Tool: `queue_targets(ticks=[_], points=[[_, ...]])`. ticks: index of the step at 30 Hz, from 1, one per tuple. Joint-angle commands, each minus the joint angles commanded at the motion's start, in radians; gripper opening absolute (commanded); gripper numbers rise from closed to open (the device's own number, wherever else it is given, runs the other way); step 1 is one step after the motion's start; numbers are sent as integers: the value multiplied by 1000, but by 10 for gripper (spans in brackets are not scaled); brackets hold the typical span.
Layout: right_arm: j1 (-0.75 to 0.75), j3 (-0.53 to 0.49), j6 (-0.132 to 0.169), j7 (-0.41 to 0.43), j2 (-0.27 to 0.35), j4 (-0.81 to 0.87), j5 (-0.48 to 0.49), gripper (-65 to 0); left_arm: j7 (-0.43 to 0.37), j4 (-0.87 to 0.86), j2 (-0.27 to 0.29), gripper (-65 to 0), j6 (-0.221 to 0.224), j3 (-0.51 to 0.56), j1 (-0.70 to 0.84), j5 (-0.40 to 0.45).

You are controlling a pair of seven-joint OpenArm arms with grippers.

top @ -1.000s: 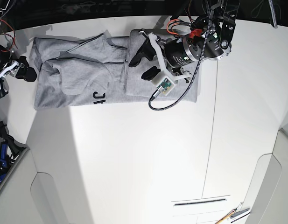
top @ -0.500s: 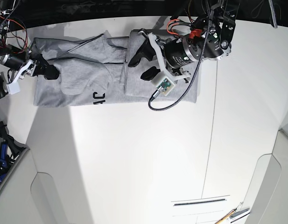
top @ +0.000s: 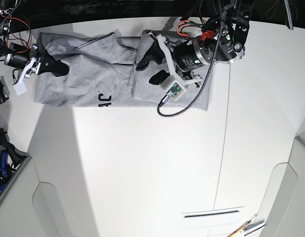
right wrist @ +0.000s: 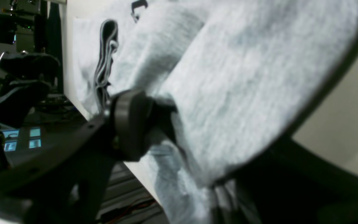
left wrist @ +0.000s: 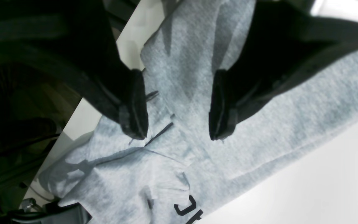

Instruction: Fold the T-shirt properly

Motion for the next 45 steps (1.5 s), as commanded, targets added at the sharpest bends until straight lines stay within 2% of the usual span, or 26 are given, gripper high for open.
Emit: queue_targets(ticks=[3, 6, 8, 10, 13, 14, 17, 24, 28, 34, 38, 45], points=[[0, 0, 0, 3, -17, 0, -1, -313, 0, 0, 0, -295, 0, 0, 0, 0], [0, 0, 0, 4, -30, 0, -9, -416, 0, 0, 0, -295, 0, 0, 0, 0], [0, 0, 0, 19, -32, 0, -19, -455, 0, 0, 0, -295, 0, 0, 0, 0], [0, 0, 0, 72, -32, 0, -47, -486, -2, 0, 0, -295, 0, 0, 0, 0], [0, 0, -1, 151, -32, 0, -107, -630, -4, 0, 0, -296, 0, 0, 0, 0], [0, 0, -1, 163, -32, 0, -128, -650, -7, 0, 0, -296, -1, 0, 0, 0], [8, 0, -4, 165, -32, 0, -173, -650, -38, 0, 0, -296, -23, 0, -6, -4], [89, 7, -13, 184, -11, 0, -259, -650, -4, 2, 0, -296, -22, -6, -55, -19], [145, 8, -15, 184, 26, 0, -283, -650, 5, 2, 0, -296, -22, -81, -53, -21], [198, 9, -20, 184, 94, 2, -289, -650, 23, 2, 0, -296, -22, -231, -47, -23], [235, 9, -24, 183, 125, 9, -280, -650, 37, 2, 0, -296, -22, -274, -30, -22], [252, 8, -30, 171, 116, 148, -278, -650, 34, 2, -1, -296, -22, -313, 76, 50]])
